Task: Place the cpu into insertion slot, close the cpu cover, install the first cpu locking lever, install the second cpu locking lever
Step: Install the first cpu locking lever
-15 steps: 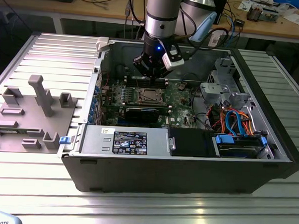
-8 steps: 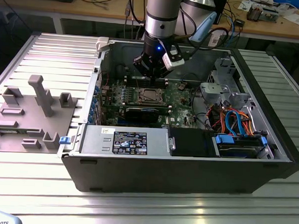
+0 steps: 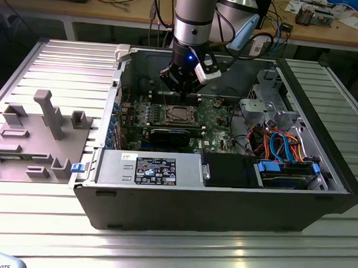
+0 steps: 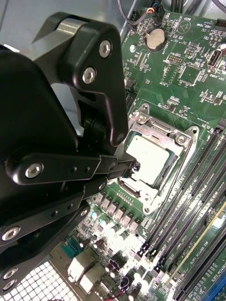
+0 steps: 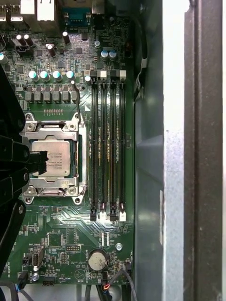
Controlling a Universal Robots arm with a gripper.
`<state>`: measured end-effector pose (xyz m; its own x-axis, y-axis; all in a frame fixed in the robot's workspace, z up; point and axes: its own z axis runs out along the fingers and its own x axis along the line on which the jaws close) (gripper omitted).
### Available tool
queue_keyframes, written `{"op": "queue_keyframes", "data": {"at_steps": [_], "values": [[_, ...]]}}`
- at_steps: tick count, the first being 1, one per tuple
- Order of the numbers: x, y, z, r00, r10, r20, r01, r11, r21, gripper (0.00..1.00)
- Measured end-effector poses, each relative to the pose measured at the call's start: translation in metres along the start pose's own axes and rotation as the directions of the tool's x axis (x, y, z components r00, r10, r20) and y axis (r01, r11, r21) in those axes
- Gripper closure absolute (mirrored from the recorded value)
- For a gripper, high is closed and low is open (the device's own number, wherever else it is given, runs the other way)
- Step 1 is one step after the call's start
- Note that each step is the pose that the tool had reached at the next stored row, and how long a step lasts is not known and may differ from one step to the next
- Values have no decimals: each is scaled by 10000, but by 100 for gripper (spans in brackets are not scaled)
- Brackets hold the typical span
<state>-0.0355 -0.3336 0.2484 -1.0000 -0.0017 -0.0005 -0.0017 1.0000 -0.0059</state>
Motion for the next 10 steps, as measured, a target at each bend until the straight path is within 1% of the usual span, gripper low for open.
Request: {"op": "queue_keyframes", "data": {"at_steps": [10], "values": [[0, 0, 0, 10000, -99, 1, 99, 10000, -1, 89]]}}
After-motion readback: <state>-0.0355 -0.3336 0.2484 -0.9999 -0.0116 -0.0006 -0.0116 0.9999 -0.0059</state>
